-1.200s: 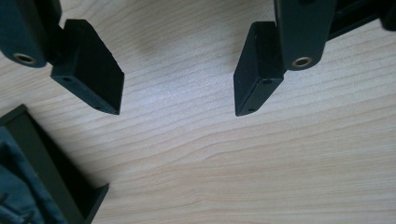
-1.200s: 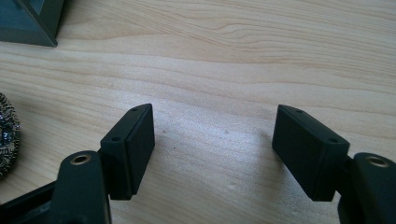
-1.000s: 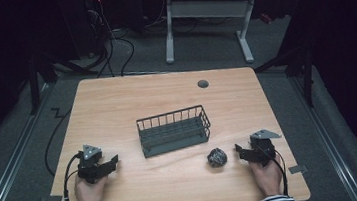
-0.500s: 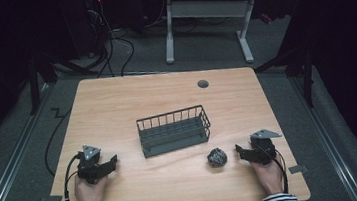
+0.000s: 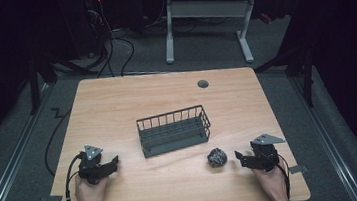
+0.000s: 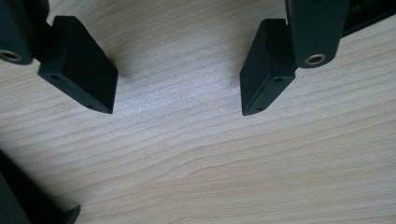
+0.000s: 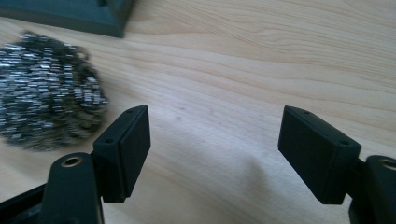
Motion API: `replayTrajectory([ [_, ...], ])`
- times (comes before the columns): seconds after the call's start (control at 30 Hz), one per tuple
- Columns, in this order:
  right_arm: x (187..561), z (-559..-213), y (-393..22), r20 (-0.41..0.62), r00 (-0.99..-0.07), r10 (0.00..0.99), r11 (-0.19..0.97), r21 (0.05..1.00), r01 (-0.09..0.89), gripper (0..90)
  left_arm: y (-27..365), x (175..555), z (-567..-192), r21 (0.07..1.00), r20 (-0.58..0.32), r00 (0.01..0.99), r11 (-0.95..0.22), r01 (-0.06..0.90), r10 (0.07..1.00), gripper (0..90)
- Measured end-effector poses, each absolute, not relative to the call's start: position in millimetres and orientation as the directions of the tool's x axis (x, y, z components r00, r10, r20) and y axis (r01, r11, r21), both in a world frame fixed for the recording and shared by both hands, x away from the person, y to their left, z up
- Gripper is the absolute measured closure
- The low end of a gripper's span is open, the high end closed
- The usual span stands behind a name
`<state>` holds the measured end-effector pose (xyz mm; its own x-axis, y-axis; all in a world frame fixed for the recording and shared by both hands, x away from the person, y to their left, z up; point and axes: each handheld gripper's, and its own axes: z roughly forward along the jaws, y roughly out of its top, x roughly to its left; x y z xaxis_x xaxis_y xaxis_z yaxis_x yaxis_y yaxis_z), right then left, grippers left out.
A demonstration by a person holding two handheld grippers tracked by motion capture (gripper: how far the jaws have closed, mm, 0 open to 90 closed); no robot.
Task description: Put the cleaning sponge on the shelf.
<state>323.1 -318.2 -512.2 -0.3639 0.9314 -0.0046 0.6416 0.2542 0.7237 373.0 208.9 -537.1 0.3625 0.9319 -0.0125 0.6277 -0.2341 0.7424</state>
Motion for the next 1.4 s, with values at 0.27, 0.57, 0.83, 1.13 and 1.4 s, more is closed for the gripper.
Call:
replayTrajectory([
  [0.27, 307.8, -503.1, -304.2, 0.011, -0.431, 0.903, 0.280, 0.745, 0.605, 25.7, 208.7, 372.6, -537.1, 0.742, -0.013, 0.363, -0.234, 0.628, 0.932, 28.1],
  [0.57, 290.0, -496.3, -288.7, 0.004, -0.507, 0.862, 0.334, 0.748, 0.574, 23.5, 208.7, 372.6, -537.1, 0.742, -0.013, 0.363, -0.234, 0.628, 0.932, 28.0],
  [0.83, 290.9, -490.8, -270.4, -0.005, -0.567, 0.824, 0.377, 0.752, 0.541, 21.0, 208.6, 372.5, -537.2, 0.742, -0.013, 0.363, -0.234, 0.628, 0.932, 28.0],
  [1.13, 312.5, -497.9, -252.0, 0.001, -0.586, 0.810, 0.401, 0.728, 0.556, 19.7, 208.6, 372.6, -537.2, 0.742, -0.014, 0.364, -0.234, 0.628, 0.931, 27.7],
  [1.4, 323.1, -505.2, -243.9, 0.011, -0.593, 0.805, 0.416, 0.702, 0.578, 21.5, 208.5, 372.6, -537.2, 0.742, -0.015, 0.365, -0.235, 0.628, 0.931, 27.3],
])
